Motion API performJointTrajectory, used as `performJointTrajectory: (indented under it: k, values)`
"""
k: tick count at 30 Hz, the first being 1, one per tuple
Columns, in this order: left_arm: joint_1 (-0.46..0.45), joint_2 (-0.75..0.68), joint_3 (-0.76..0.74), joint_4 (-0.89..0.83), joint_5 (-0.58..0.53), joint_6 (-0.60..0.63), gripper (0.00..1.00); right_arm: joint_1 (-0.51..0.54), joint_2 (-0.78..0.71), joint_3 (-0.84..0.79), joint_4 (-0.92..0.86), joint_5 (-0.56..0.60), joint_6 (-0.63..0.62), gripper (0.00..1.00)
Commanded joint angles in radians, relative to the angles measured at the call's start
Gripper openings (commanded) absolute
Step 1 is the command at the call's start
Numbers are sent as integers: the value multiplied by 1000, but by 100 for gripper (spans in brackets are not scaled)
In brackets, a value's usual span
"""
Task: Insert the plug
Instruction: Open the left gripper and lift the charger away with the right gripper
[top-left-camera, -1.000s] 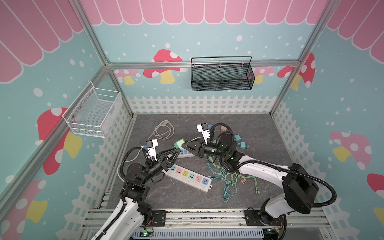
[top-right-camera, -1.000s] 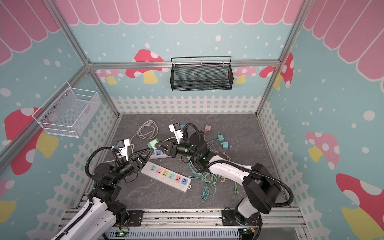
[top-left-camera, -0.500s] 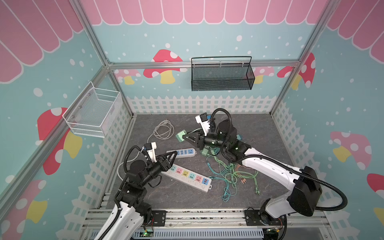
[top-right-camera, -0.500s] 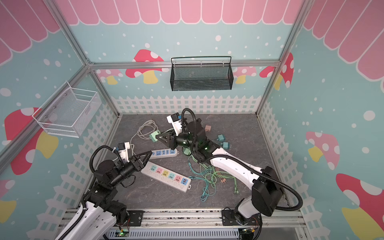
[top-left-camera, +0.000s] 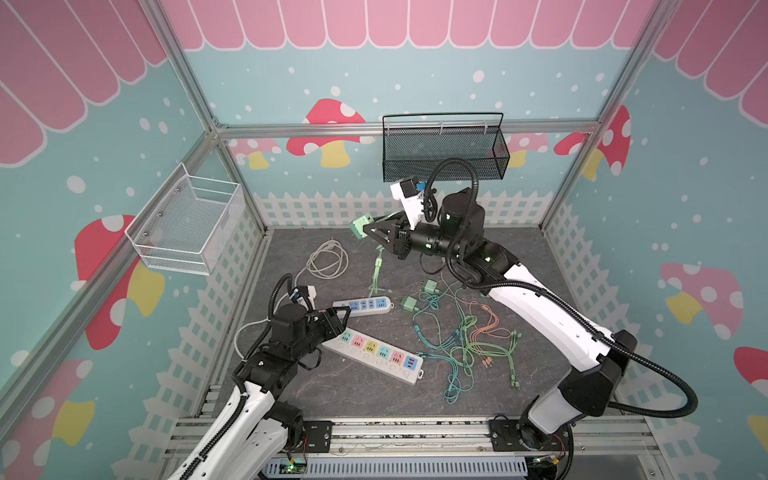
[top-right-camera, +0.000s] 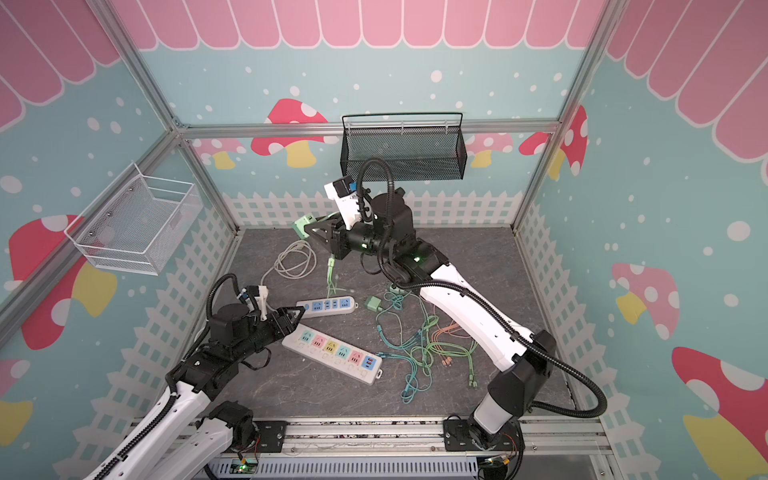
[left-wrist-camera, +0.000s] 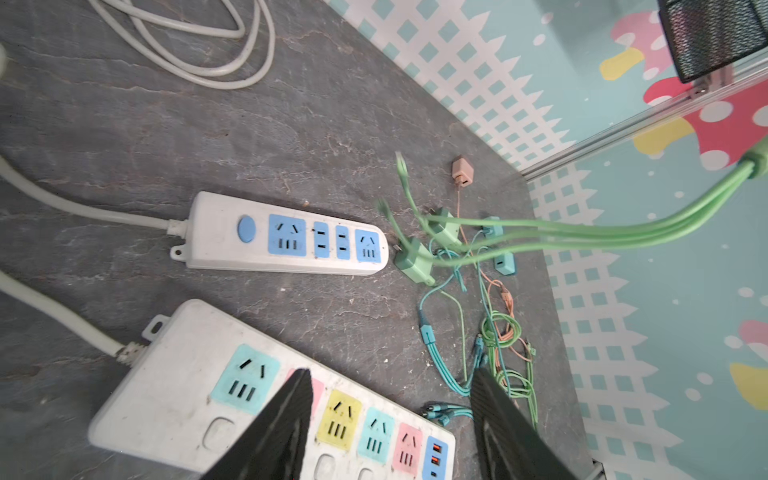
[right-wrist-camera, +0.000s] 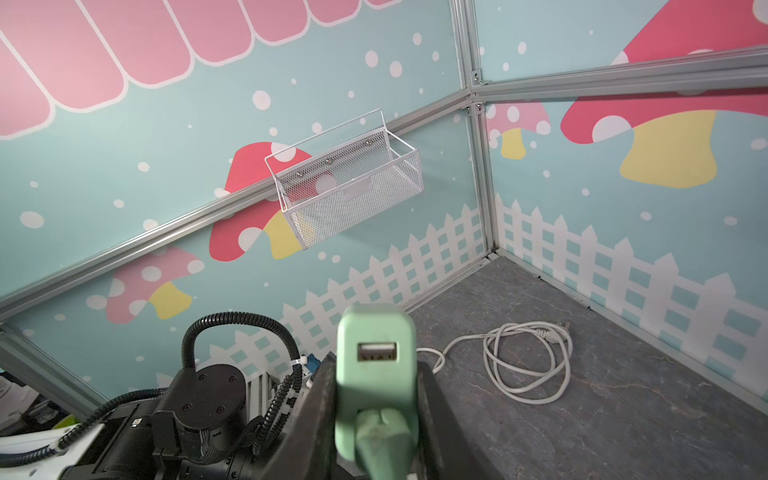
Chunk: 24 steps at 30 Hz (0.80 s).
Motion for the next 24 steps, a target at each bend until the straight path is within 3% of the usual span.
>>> performJointTrajectory:
  k: [1, 15, 19, 24]
  values:
    - [13, 29, 57, -59, -47, 42, 62, -25, 100, 97, -72, -21, -74, 12]
    - [61, 61, 56, -116, -42, 31, 63, -99, 733, 707, -127, -198, -92, 10]
    - [87, 94, 48, -106, -21, 15, 63, -99, 787, 697, -166, -225, -107, 10]
    - [130, 162, 23, -51, -7, -3, 60, -97, 762, 596, -260, -212, -227, 10]
